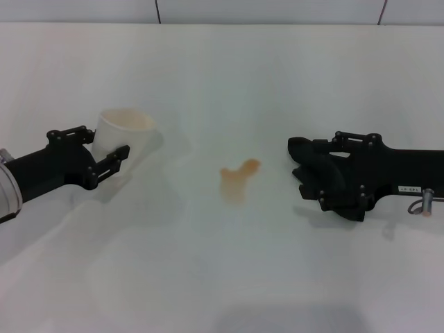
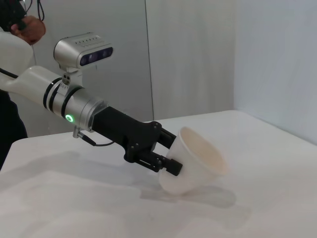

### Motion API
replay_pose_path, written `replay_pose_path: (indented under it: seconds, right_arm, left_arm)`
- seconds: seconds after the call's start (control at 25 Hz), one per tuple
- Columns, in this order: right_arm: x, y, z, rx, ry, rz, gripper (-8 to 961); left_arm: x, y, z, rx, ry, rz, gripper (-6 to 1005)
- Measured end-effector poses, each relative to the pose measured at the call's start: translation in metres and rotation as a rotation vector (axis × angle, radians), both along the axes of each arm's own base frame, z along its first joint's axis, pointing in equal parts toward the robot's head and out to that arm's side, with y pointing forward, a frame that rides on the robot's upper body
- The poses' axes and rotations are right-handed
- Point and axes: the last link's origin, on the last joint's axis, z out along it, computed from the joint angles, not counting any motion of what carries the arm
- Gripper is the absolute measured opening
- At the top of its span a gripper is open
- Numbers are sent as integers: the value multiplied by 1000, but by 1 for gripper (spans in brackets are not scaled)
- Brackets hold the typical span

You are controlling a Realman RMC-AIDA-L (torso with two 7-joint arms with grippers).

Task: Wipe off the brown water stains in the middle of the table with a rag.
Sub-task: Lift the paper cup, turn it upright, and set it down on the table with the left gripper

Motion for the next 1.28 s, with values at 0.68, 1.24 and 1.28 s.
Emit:
replay_pose_path:
  seconds: [0.68,1.24,1.28]
  right_arm:
    - [0,-2,-3,-8,0,1,825]
    - [-2,-5,-10,-35,-14,11,816]
    - [-2,-5,-10,-35,-14,10,815]
  left_arm:
    - [-7,-9,-1,-6,17,7,486]
    - [-21,-33,-6,-35,19,29,489]
    - [-21,-34,-6,-40,16,28,505]
